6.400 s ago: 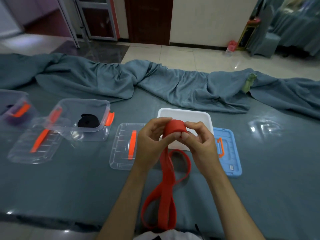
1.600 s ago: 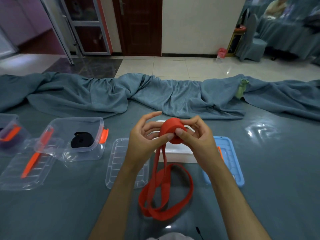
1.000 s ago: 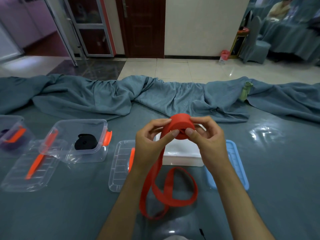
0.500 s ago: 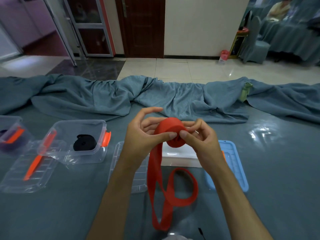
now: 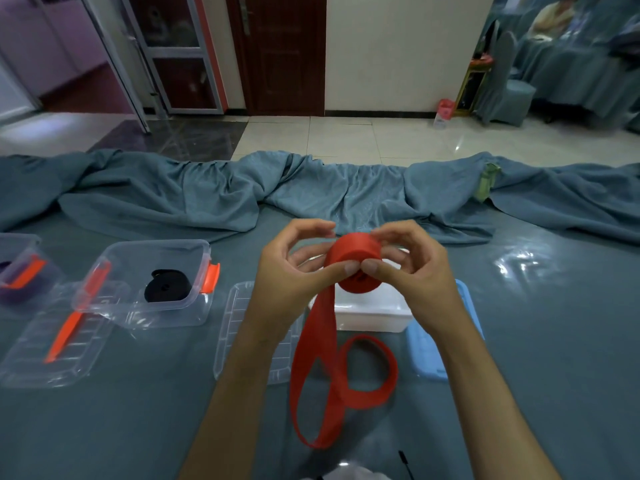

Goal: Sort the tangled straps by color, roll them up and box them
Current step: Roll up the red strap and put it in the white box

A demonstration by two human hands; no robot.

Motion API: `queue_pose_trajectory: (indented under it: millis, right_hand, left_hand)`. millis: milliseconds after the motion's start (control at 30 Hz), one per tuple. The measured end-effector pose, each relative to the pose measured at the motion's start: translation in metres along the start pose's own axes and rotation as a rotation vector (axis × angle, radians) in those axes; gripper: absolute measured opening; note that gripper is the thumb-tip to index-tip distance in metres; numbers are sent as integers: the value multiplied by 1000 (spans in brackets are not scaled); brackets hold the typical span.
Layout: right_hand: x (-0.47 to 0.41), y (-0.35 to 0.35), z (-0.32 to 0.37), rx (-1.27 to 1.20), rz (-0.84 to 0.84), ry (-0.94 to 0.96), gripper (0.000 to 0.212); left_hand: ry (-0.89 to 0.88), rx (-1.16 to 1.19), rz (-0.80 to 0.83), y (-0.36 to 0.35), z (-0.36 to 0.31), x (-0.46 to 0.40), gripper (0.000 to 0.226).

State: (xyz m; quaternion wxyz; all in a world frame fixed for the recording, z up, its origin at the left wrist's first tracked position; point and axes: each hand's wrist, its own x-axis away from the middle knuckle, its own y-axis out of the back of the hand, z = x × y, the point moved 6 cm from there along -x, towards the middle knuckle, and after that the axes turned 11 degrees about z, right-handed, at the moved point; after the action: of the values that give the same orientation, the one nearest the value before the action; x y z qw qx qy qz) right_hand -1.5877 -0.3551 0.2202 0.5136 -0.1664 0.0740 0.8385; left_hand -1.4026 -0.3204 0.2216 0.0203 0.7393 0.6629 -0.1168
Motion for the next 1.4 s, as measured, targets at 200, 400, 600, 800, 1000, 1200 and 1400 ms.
queue_pose_trajectory:
  millis: [200, 400, 600, 800, 1000, 1200, 1400]
  right_hand:
    - [-1, -2, 3, -137, -61, -14, 34]
    - [-2, 7, 17, -28, -63, 24, 43]
    - [-4, -5, 22, -160, -103, 43, 25]
    - [-14, 5, 55, 23, -87, 49, 38]
    - [-21, -8, 64, -162, -68, 93, 34]
    - [-13, -2, 75, 35, -18, 21, 54]
    - [-4, -8, 74, -51, -90, 81, 37]
  left_hand:
    - [-25, -1, -6, 5, -6, -3, 65]
    - [-47, -17, 7, -3, -7, -5, 47]
    - [-157, -28, -56, -4, -29, -8, 51]
    - [-183, 25, -54, -9, -39, -11, 46]
    - [-263, 118, -47, -3, -62, -21, 48]
    - [-252, 51, -2, -5, -73, -23, 46]
    - [-239, -12, 66, -6, -81, -18, 50]
